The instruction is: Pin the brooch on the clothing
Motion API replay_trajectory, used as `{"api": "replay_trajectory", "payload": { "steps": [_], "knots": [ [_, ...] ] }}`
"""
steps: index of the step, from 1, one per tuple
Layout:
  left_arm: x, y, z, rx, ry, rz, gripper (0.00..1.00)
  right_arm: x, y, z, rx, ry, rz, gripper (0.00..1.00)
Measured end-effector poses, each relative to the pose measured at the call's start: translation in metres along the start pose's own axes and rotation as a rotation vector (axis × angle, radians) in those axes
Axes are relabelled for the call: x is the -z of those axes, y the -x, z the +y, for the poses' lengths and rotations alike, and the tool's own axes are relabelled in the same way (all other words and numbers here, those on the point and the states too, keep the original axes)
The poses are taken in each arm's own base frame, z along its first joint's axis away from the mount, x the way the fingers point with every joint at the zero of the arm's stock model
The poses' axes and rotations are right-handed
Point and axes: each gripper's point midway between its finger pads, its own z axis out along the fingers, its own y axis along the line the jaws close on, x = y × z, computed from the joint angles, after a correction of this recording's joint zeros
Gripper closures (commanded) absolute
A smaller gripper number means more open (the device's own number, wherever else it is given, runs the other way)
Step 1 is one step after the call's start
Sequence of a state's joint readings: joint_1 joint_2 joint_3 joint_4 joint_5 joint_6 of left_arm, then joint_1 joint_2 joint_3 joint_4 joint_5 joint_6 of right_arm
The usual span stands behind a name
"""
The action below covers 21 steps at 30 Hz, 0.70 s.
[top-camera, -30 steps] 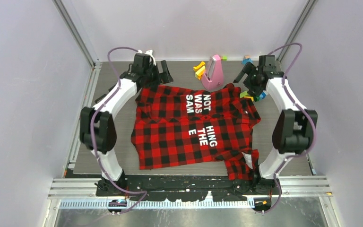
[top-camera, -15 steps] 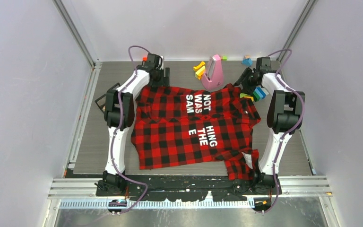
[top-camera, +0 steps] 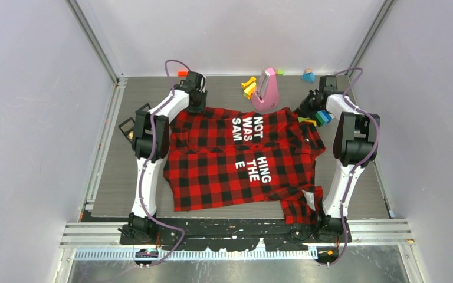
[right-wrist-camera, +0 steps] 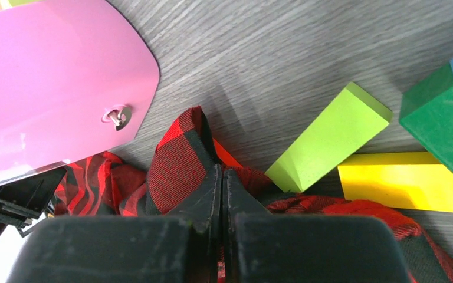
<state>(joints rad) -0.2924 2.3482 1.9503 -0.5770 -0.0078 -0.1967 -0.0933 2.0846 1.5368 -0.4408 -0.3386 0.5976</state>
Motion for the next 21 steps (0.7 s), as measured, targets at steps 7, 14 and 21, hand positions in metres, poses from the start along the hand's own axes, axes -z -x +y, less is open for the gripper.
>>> {"api": "replay_trajectory", "payload": {
  "steps": [7, 14, 21],
  "knots": [
    [-0.004, 0.004, 0.017, 0.031, 0.088, -0.026, 1.00, -0.001, 0.008, 0.010, -0.004, 0.049, -0.026, 0.99],
    [-0.002, 0.007, 0.047, 0.173, 0.101, -0.098, 1.00, 0.001, 0.034, 0.020, 0.006, 0.119, -0.106, 0.99],
    [0.000, 0.012, 0.069, 0.313, 0.043, -0.133, 1.00, 0.008, 0.056, 0.046, 0.071, 0.252, -0.181, 0.99]
  ]
}}
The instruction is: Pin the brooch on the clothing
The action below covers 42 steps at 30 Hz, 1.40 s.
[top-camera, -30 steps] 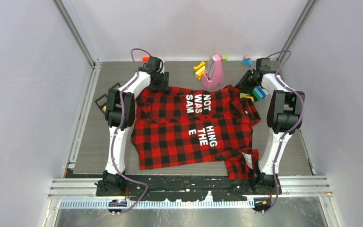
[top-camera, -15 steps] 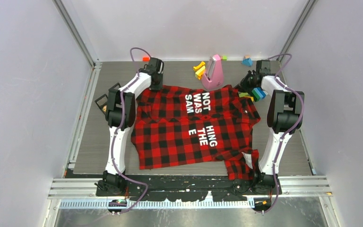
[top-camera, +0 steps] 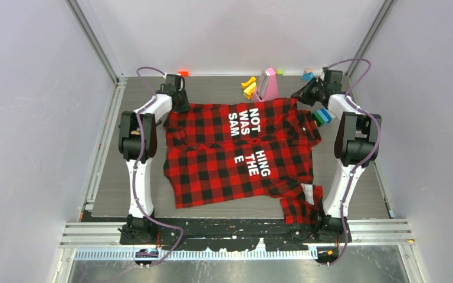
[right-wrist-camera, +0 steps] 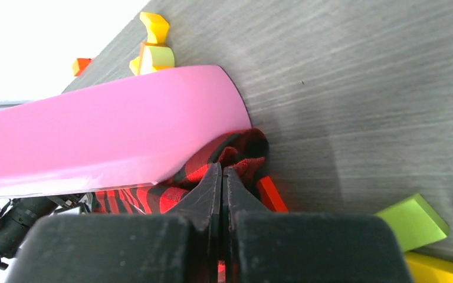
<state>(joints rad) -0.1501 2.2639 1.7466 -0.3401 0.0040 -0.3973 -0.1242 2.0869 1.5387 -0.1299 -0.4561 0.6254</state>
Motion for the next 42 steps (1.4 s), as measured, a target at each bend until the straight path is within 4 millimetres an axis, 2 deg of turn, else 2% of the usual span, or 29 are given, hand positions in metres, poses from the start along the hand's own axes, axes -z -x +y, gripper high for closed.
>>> {"api": "replay_trajectory", "payload": {
  "steps": [2, 3, 4, 6, 8, 10, 11, 14, 18, 21, 23, 25, 26, 29, 30, 32, 35, 39, 42],
  "knots": [
    [0.000, 0.000, -0.003, 0.012, -0.018, 0.005, 1.00, 0.000, 0.006, 0.006, 0.022, 0.022, -0.013, 0.75],
    [0.000, -0.001, -0.006, 0.016, -0.033, 0.007, 0.93, 0.001, 0.009, 0.009, 0.033, 0.027, -0.019, 0.50],
    [0.001, -0.001, -0.008, 0.016, -0.046, 0.009, 0.81, 0.003, 0.015, 0.013, 0.053, 0.029, -0.027, 0.37],
    [0.001, -0.001, -0.013, 0.014, -0.075, 0.014, 0.55, 0.008, 0.031, 0.019, 0.084, 0.026, -0.061, 0.26],
    [0.003, -0.001, -0.018, 0.007, -0.111, 0.024, 0.35, 0.017, 0.047, 0.023, 0.130, 0.008, -0.106, 0.19],
    [0.008, 0.002, -0.025, 0.009, -0.149, 0.024, 0.25, 0.035, 0.050, 0.021, 0.148, -0.043, -0.135, 0.17],
    [0.013, 0.004, -0.029, 0.006, -0.164, 0.022, 0.23, 0.046, 0.049, 0.021, 0.150, -0.066, -0.143, 0.17],
    [0.037, 0.019, -0.045, -0.004, -0.207, -0.015, 0.20, 0.094, 0.040, 0.020, 0.136, -0.164, -0.186, 0.17],
    [0.092, 0.031, -0.070, -0.032, -0.265, -0.082, 0.18, 0.148, 0.021, 0.025, 0.105, -0.230, -0.226, 0.17],
    [0.133, 0.021, -0.090, -0.054, -0.324, -0.109, 0.17, 0.163, -0.015, 0.023, 0.101, -0.258, -0.186, 0.20],
    [0.149, 0.003, -0.100, -0.053, -0.369, -0.100, 0.17, 0.157, -0.055, 0.019, 0.111, -0.277, -0.102, 0.24],
    [0.154, -0.025, -0.100, -0.041, -0.390, -0.055, 0.17, 0.146, -0.105, 0.013, 0.131, -0.295, 0.012, 0.28],
    [0.153, -0.040, -0.096, -0.031, -0.392, -0.026, 0.17, 0.143, -0.124, 0.010, 0.137, -0.303, 0.057, 0.30],
    [0.144, -0.088, -0.074, 0.010, -0.358, 0.076, 0.17, 0.137, -0.190, -0.002, 0.163, -0.332, 0.204, 0.34],
    [0.142, -0.103, -0.068, 0.020, -0.345, 0.109, 0.17, 0.138, -0.204, -0.005, 0.170, -0.345, 0.237, 0.34],
    [0.140, -0.128, -0.056, 0.042, -0.321, 0.164, 0.17, 0.137, -0.225, -0.010, 0.181, -0.372, 0.275, 0.33],
    [0.141, -0.150, -0.048, 0.050, -0.316, 0.206, 0.16, 0.136, -0.245, -0.017, 0.200, -0.422, 0.294, 0.30],
    [0.146, -0.160, -0.045, 0.050, -0.326, 0.211, 0.16, 0.137, -0.266, -0.032, 0.204, -0.493, 0.311, 0.30],
    [0.147, -0.166, -0.042, 0.050, -0.328, 0.208, 0.15, 0.144, -0.285, -0.051, 0.188, -0.554, 0.333, 0.28]
  ]
}}
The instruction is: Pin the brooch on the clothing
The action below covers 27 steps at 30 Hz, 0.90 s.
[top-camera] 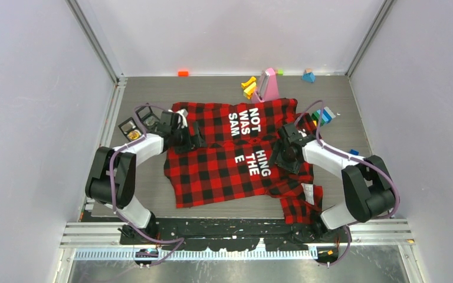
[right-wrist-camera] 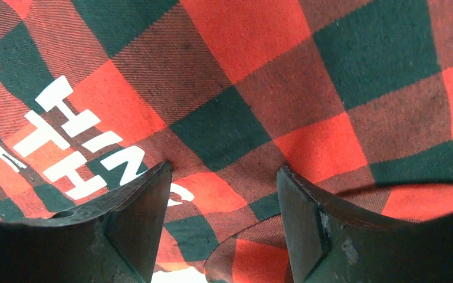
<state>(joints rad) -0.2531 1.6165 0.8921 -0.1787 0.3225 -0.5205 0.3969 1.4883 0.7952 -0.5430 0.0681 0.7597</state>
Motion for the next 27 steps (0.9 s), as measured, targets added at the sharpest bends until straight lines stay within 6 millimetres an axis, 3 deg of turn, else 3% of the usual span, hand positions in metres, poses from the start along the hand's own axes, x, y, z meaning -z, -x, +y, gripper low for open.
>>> {"api": "replay_trajectory", "payload": {
  "steps": [6, 13, 18, 23, 27],
  "knots": [
    [0.004, -0.019, 0.009, 0.000, 0.002, -0.006, 0.15, 0.004, -0.010, 0.004, -0.034, 0.016, -0.054, 0.27],
    [0.021, -0.040, 0.021, -0.003, 0.027, -0.044, 0.14, 0.014, -0.043, 0.004, -0.048, 0.041, -0.070, 0.26],
    [0.034, -0.048, 0.029, -0.004, 0.064, -0.067, 0.12, 0.024, -0.065, -0.007, -0.081, 0.048, -0.061, 0.25],
    [0.051, -0.041, 0.023, -0.013, 0.072, -0.092, 0.02, 0.035, -0.066, -0.014, -0.097, 0.036, -0.078, 0.16],
    [0.078, -0.007, 0.009, -0.018, 0.068, -0.160, 0.00, 0.054, -0.048, -0.006, -0.076, 0.055, -0.136, 0.10]
  ]
}}
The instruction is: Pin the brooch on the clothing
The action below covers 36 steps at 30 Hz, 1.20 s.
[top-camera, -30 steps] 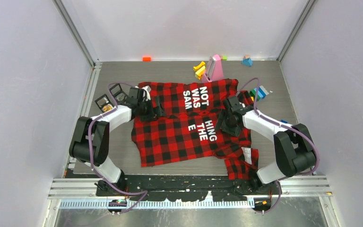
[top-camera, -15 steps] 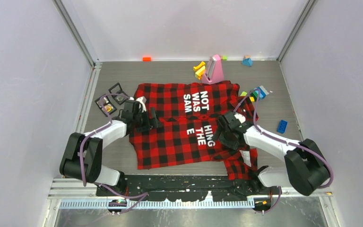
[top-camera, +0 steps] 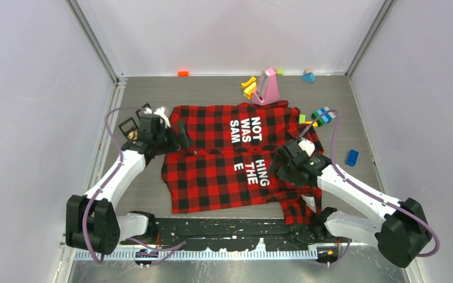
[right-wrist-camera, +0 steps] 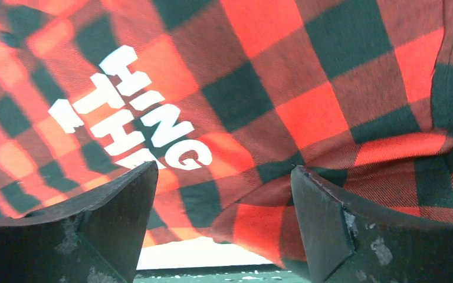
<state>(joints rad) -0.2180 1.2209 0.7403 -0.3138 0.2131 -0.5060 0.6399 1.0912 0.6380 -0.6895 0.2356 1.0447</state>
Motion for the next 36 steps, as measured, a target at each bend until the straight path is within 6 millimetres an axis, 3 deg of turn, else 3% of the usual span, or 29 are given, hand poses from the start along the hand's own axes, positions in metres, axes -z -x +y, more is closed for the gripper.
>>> {"api": "replay_trajectory", "payload": {
  "steps": [2, 5, 8, 10, 14, 18, 21, 29, 36],
  "knots": [
    [0.015, 0.032, 0.001, 0.004, 0.011, -0.073, 0.00, 0.014, 0.018, 0.014, 0.014, 0.048, -0.059, 0.08],
    [0.037, 0.075, 0.018, 0.042, 0.062, -0.170, 0.00, 0.036, 0.044, 0.032, 0.032, 0.121, -0.151, 0.06],
    [0.056, 0.110, 0.053, 0.118, 0.151, -0.250, 0.00, 0.053, 0.063, 0.044, 0.061, 0.174, -0.231, 0.05],
    [0.061, 0.121, 0.080, 0.162, 0.222, -0.278, 0.00, 0.057, 0.070, 0.049, 0.081, 0.196, -0.260, 0.05],
    [0.056, 0.125, 0.130, 0.218, 0.374, -0.264, 0.05, 0.060, 0.076, 0.059, 0.118, 0.234, -0.291, 0.05],
    [0.037, 0.117, 0.172, 0.289, 0.461, -0.212, 0.07, 0.059, 0.078, 0.070, 0.135, 0.271, -0.294, 0.06],
    [0.028, 0.114, 0.196, 0.324, 0.496, -0.199, 0.10, 0.058, 0.078, 0.074, 0.147, 0.287, -0.291, 0.06],
    [-0.001, 0.129, 0.227, 0.312, 0.519, -0.180, 0.23, 0.058, 0.084, 0.076, 0.145, 0.297, -0.304, 0.05],
    [-0.024, 0.119, 0.242, 0.304, 0.530, -0.119, 0.28, 0.058, 0.090, 0.072, 0.126, 0.289, -0.312, 0.06]
  ]
}}
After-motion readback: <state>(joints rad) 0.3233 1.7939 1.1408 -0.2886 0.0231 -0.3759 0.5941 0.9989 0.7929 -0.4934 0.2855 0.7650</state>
